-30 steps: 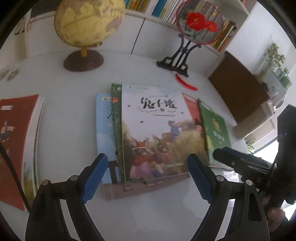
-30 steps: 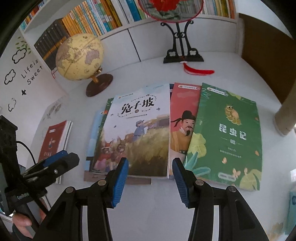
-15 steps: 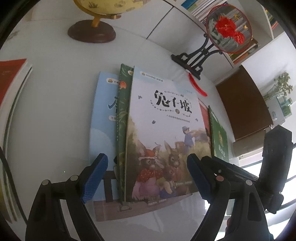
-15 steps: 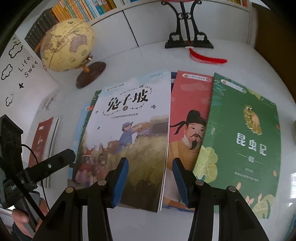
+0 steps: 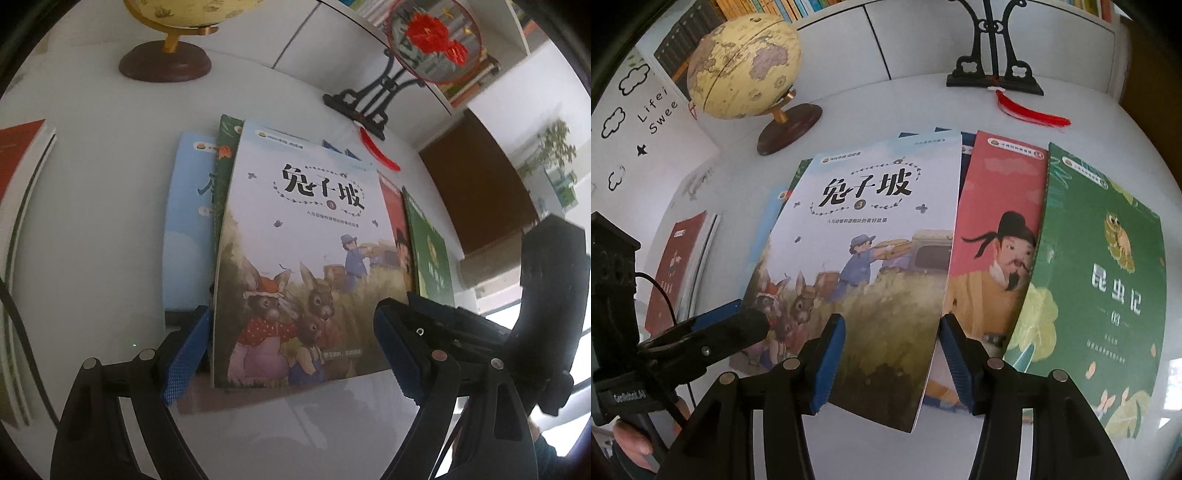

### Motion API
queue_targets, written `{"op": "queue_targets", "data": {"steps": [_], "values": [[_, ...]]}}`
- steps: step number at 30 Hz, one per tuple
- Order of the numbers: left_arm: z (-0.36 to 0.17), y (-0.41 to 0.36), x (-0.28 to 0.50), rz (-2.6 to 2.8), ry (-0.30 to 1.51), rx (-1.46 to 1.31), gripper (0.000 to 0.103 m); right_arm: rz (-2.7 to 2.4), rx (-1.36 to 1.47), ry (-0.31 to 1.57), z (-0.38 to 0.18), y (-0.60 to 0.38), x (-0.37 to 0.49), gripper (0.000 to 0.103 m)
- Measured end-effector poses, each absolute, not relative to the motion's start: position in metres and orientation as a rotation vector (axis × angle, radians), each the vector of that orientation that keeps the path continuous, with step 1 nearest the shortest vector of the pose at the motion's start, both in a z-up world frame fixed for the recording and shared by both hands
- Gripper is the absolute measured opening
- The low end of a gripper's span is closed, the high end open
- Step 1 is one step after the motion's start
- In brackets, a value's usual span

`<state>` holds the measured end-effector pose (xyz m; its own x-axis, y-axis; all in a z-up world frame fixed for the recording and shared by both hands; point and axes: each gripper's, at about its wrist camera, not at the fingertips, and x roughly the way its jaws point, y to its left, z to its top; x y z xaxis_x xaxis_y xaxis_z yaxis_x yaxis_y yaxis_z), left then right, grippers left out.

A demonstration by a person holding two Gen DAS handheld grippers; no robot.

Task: Organize books

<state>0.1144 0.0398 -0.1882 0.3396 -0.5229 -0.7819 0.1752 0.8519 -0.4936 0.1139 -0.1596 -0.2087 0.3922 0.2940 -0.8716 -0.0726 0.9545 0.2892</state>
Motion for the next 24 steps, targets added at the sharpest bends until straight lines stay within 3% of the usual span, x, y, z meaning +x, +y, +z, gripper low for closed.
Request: {"op": "queue_targets", "data": {"steps": [12,24], "values": [[-0.194,0.037,0.063,-0.55,1.223,-0.272,0.086,0.216,0.246,1.186,-0.206,-0.165,0.066,0.054],[-0.204,0.047,0.067,-0.512,1.218,-0.314,0.084,0.301,0.441,1.214,-0.226,-0.196,0.051,0.054]]}}
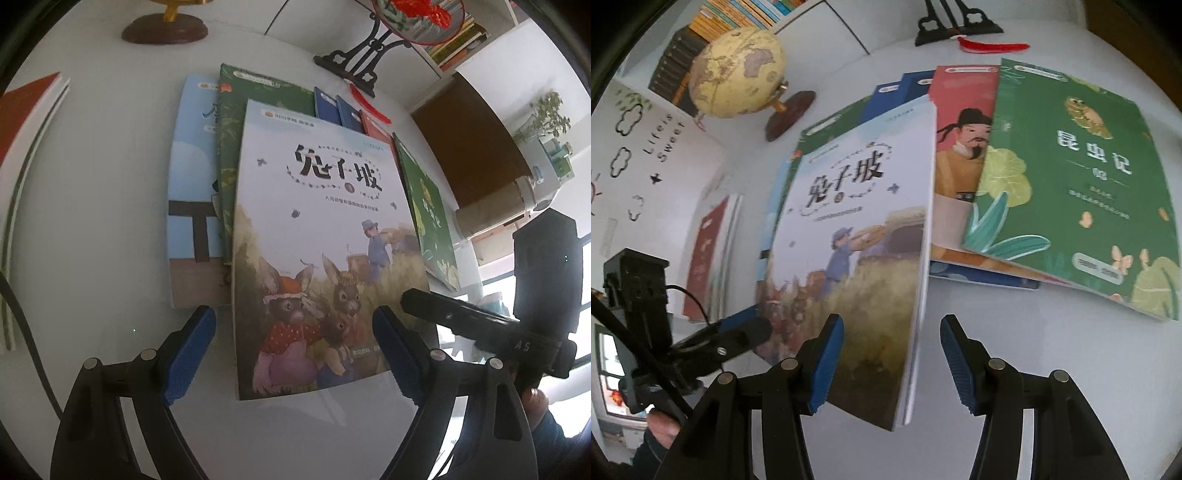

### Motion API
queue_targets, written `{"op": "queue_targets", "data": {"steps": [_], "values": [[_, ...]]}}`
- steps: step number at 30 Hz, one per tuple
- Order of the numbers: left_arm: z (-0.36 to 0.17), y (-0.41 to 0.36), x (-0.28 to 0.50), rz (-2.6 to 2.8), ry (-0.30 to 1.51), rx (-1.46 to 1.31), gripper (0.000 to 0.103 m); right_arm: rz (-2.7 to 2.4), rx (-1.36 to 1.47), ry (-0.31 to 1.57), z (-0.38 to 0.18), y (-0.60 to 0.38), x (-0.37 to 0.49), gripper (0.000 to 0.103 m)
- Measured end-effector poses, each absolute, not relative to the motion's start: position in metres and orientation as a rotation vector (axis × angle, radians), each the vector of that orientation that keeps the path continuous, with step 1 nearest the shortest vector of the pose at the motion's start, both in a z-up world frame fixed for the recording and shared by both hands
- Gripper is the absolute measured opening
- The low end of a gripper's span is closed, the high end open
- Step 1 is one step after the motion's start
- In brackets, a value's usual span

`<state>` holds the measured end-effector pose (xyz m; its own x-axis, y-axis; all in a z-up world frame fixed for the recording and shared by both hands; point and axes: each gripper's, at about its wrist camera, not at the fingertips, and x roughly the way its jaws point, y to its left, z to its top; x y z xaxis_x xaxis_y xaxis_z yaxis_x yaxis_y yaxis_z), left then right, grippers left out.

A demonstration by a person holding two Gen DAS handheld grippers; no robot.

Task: Organize books

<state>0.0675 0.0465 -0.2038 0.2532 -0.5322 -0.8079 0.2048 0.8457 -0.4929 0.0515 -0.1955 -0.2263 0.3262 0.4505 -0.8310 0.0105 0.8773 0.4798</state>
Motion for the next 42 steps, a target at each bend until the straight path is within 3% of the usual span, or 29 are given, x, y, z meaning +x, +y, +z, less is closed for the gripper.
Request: {"op": "queue_targets", "data": {"steps": [1,2,4,5,8,11,16,27,42], "values": [[-0.204,0.045,0.068,-0.516,1.221,-0.32,0.082,0.304,0.433,1.212,-0.227,-0.193,0.052,0.054],[-0.205,0.045,0.067,-0.531,1.225,-0.327,0.069,0.308,0.425,1.212,-0.229,-0.19,0.052,0.054],[-0.204,0.043,0.067,-0.522,1.231,-0.304,0.067,0.337,0.439,1.207,-0.23,-0.185,0.052,0.052],[-0.203,0.042,0.066,-0.514,1.226,-0.288,0.06,0.32,0.426,1.198,-0.229,-0.183,0.051,0.052],[-0.198,0.04,0.06,-0.476,1.199,-0.199,0.042,0.294,0.377,1.153,-0.221,-0.181,0.046,0.042],[-0.183,0.037,0.051,-0.486,1.139,-0.146,0.032,0.281,0.345,1.121,-0.211,-0.183,0.04,0.031],[-0.153,0.015,0.03,-0.577,1.046,-0.027,0.032,0.316,0.238,1.049,-0.185,-0.171,0.026,0.028],[-0.158,-0.003,0.031,-0.604,0.983,0.03,0.027,0.286,0.221,1.023,-0.193,-0.176,0.021,0.027],[-0.059,0.009,-0.035,-0.402,0.702,0.119,0.027,0.413,0.051,0.815,-0.105,-0.151,-0.021,0.026]]}}
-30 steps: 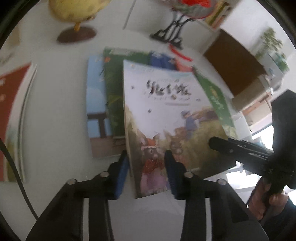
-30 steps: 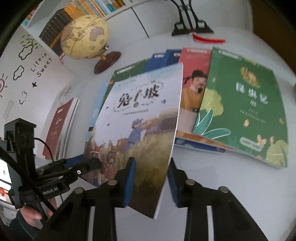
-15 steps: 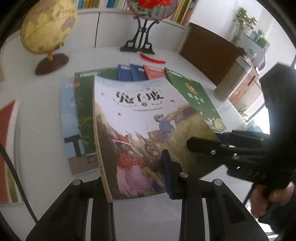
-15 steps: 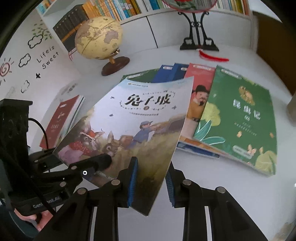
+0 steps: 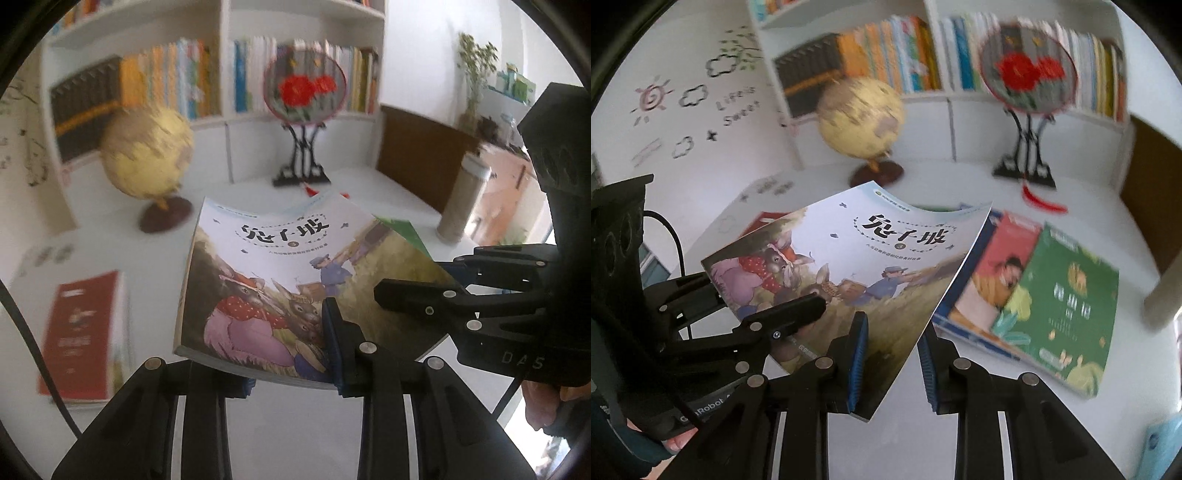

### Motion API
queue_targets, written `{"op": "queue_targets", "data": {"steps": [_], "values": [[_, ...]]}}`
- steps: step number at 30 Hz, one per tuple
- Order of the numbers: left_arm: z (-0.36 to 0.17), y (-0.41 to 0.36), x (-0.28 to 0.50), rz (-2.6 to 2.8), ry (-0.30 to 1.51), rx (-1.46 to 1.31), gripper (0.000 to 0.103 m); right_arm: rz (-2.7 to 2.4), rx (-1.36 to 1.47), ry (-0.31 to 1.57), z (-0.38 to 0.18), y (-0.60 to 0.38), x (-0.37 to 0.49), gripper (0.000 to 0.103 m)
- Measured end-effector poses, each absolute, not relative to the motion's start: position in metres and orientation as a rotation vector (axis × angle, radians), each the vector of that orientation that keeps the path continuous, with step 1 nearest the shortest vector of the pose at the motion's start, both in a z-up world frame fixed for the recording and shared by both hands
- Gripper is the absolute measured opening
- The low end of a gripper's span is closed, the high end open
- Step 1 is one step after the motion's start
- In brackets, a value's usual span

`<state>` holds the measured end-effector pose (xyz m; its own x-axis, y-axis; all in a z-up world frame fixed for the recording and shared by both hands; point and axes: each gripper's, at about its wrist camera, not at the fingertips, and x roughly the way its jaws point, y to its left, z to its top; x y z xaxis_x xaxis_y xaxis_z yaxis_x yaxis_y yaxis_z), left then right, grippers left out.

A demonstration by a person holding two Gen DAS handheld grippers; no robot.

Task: Organize books

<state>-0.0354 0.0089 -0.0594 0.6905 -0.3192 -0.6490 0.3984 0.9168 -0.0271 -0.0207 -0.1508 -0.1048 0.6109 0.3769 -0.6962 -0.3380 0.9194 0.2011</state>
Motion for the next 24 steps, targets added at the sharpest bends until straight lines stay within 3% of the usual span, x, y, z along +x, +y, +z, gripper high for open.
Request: {"op": "queue_targets", "data": {"steps": [14,24], "values": [[0.003,0.09,-0.083,-0.2,0.579,0.061,0.027,0.597,0.034,0.655,-0.033,-0.078,-0.064,0.026],[-0.032,0.2,-0.029,-0.173,0.625,0.023,0.027,0.619,0.05,0.703,-0.049,0.033,-0.02,0.026]]}}
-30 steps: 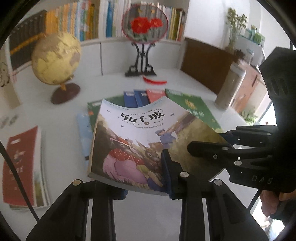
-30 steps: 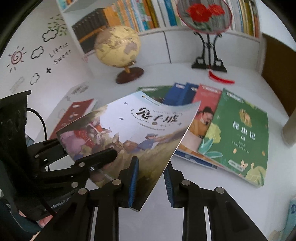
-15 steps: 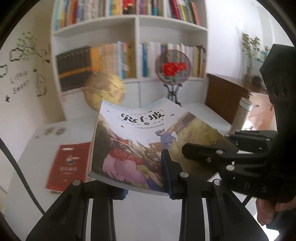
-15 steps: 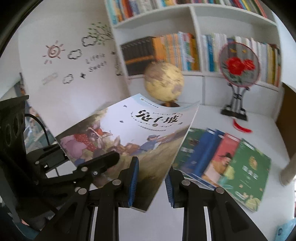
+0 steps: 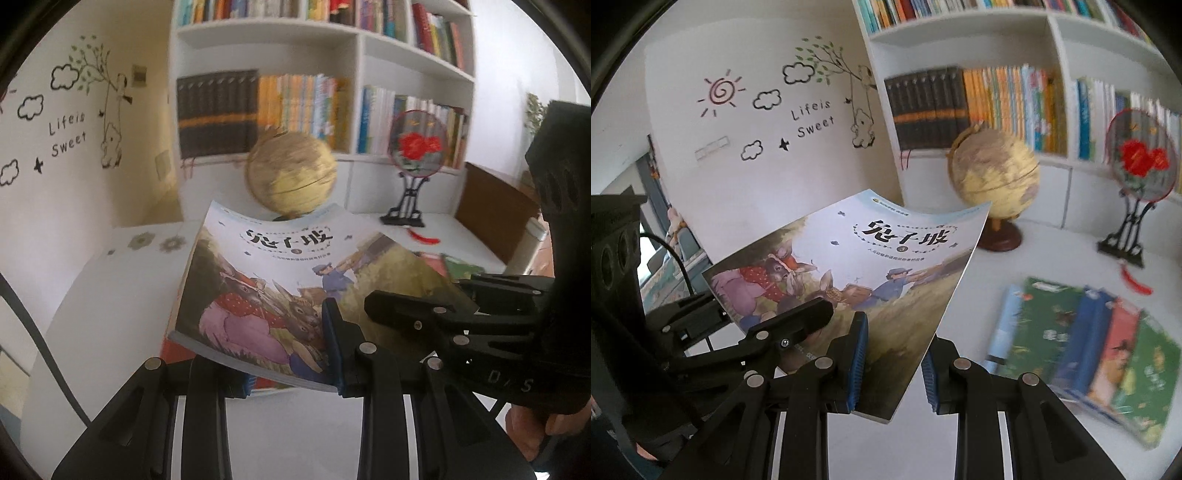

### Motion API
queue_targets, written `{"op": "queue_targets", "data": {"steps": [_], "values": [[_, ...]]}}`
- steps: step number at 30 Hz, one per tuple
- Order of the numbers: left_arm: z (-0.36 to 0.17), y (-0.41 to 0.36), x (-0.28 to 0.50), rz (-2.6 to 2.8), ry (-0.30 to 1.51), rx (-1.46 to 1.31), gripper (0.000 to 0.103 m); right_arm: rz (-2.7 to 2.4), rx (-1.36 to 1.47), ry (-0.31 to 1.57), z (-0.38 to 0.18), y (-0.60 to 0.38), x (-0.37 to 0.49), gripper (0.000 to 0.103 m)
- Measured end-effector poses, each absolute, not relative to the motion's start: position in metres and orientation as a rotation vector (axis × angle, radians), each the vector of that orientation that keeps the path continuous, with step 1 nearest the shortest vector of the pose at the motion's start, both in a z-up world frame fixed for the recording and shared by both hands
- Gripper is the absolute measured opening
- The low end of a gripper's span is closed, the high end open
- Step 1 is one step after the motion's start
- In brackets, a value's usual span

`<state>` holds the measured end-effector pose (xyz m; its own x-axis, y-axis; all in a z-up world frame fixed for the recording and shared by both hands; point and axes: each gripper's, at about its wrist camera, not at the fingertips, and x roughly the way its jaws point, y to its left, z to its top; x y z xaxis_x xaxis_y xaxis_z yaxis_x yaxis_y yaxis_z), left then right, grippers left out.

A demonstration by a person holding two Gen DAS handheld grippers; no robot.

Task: Organize books

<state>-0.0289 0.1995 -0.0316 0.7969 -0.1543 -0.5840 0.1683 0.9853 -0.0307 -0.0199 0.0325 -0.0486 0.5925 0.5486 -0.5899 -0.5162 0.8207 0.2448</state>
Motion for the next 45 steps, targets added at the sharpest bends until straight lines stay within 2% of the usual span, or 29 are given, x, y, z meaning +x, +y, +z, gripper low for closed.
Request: {"op": "queue_targets", "data": {"steps": [5,12,31,39,45], "values": [[-0.067,0.246,0.015,-0.201,0.696,-0.039,0.027,0.588,0.034,0.778,-0.078,0.089,0.016,0.026],[-0.099,0.273,0.051,-0.221,0.75,-0.062,0.027,0.542,0.069,0.868,-0.111,0.121,0.059,0.026],[-0.16,0.295,0.069,-0.211,0.919,-0.116,0.028,0.515,0.098,1.025,-0.176,0.147,0.098,0.026],[-0.172,0.306,0.066,-0.146,1.007,-0.137,0.041,0.513,0.143,1.076,-0.195,0.148,0.098,0.026],[-0.176,0.317,0.053,-0.088,1.047,-0.172,0.045,0.538,0.138,1.163,-0.203,0.145,0.102,0.032]]}}
